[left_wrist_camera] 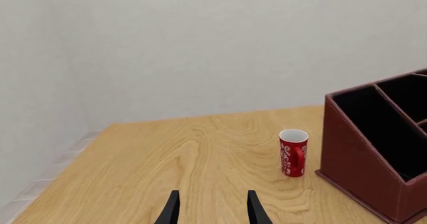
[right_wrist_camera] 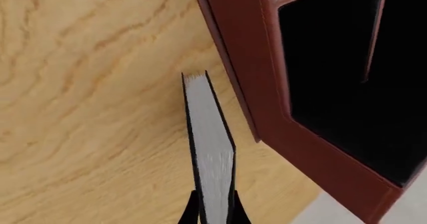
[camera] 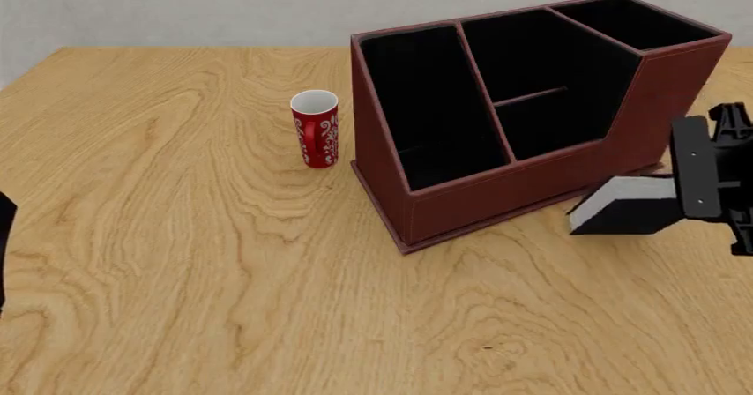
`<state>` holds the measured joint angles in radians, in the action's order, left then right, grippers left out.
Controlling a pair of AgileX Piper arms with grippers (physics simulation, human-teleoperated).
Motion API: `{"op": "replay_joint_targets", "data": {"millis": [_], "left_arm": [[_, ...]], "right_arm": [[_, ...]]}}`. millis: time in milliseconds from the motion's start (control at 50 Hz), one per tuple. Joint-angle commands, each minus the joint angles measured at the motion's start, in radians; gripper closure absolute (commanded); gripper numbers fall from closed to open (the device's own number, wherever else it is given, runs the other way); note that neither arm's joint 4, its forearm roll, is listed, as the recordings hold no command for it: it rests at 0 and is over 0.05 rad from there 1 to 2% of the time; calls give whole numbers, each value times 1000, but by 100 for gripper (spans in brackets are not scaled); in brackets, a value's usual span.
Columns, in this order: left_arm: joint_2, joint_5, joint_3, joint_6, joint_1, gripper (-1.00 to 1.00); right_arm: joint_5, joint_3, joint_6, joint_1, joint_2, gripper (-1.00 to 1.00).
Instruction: Pick up the book and place it in the left compartment of the caddy.
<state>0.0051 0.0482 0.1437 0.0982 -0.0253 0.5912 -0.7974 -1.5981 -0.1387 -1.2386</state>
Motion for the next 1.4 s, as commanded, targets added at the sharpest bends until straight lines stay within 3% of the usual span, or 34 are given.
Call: {"op": "replay_joint_targets", "data": {"millis": [20,200,300,380,440,480,580,600,620,640,680,700,780,800,820,840,860,880,900,920,940,960,980,1020,1060,1080,1100,1120,1180,1200,1220,1260,1280,1400], "left_arm": [[-4,9,19,-12,-18,-100],[-5,21,41,-20,-23,-100],[-5,25,52,-28,-26,-100],[-5,21,51,-34,-31,-100],[-5,17,48,-37,-37,-100],[-5,16,47,-39,-38,-100],[-5,16,55,-47,-45,-100],[-5,17,59,-50,-45,-100],[-5,18,59,-50,-45,-100],[-5,18,61,-50,-46,-100],[-5,22,68,-54,-46,-100],[-5,22,69,-54,-46,-100],[-5,23,71,-60,-41,-100],[-5,24,71,-61,-41,-100],[-5,25,72,-63,-41,-100],[-5,30,75,-65,-41,-100],[-5,33,77,-67,-40,-100],[-5,33,77,-67,-40,-100],[-5,38,81,-71,-43,-100],[-5,38,81,-71,-43,-100],[-5,41,83,-72,-41,-100],[-5,41,83,-72,-41,-100],[-5,50,89,-83,-43,-100],[-5,54,93,-86,-35,-100],[-5,60,100,-98,-34,-100],[-5,65,105,-104,-28,-100],[-5,68,108,-102,-28,-100],[-5,72,111,-106,-26,-100],[-5,76,119,-100,-27,-100],[-5,77,121,-102,-20,-100],[-5,80,124,-105,-18,-100],[-5,84,124,-89,-11,-100],[-5,83,127,-96,-15,-100],[-5,88,131,-89,-23,-100]], "right_arm": [[95,53,19,34,141,100],[168,58,1,13,228,100],[254,21,43,22,276,100],[306,31,12,-16,327,100],[384,-15,70,18,359,100],[407,-20,69,20,375,100],[560,-111,138,36,427,100],[587,-148,183,54,421,100],[587,-149,183,54,421,100],[617,-195,251,92,405,100],[628,-184,286,120,415,100],[629,-197,352,156,395,100],[629,-188,434,202,404,100],[629,-179,436,221,418,100],[629,-171,407,176,426,100],[629,-181,492,254,418,100],[629,-161,413,170,440,100],[629,-160,413,170,440,100],[629,-162,498,232,430,100],[629,-162,498,232,430,100],[629,-211,674,356,394,100],[629,-211,675,356,393,100],[629,-236,755,395,375,100],[629,-271,848,459,362,100],[629,-281,867,461,354,100],[629,-291,906,490,348,100],[629,-278,862,456,354,100],[629,-307,955,519,339,100],[629,-352,1061,598,316,100],[629,-356,1056,592,314,100],[629,-366,1120,621,297,100],[629,-356,1083,588,294,100],[629,-371,1159,655,284,100],[629,-418,1218,671,247,100]]}}
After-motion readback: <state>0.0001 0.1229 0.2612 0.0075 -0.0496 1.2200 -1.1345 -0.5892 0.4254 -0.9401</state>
